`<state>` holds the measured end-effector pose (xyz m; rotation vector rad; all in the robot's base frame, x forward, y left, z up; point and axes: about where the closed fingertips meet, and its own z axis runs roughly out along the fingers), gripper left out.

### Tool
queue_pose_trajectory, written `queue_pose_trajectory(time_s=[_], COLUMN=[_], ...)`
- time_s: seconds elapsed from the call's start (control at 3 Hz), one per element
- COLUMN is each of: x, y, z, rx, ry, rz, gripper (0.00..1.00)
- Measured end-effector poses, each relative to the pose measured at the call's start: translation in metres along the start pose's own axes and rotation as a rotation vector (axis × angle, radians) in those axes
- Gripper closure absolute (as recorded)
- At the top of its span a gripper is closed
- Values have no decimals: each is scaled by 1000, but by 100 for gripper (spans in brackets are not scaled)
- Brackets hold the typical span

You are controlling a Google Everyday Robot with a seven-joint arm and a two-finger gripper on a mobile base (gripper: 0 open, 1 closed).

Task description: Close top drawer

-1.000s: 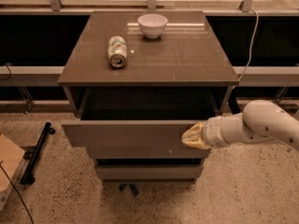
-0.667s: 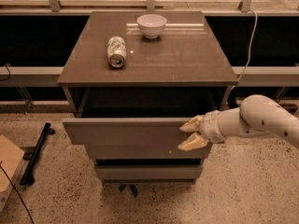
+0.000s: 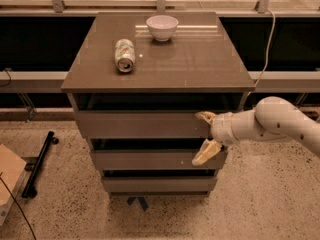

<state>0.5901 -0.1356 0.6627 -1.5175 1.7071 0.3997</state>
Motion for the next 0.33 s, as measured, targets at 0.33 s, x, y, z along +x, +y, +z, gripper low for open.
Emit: queue_pose_trajectory(time_s=[0.33], x=[-1], y=[1], z=[0], rx=[3], ry=[-7], rz=[-1], gripper=[0])
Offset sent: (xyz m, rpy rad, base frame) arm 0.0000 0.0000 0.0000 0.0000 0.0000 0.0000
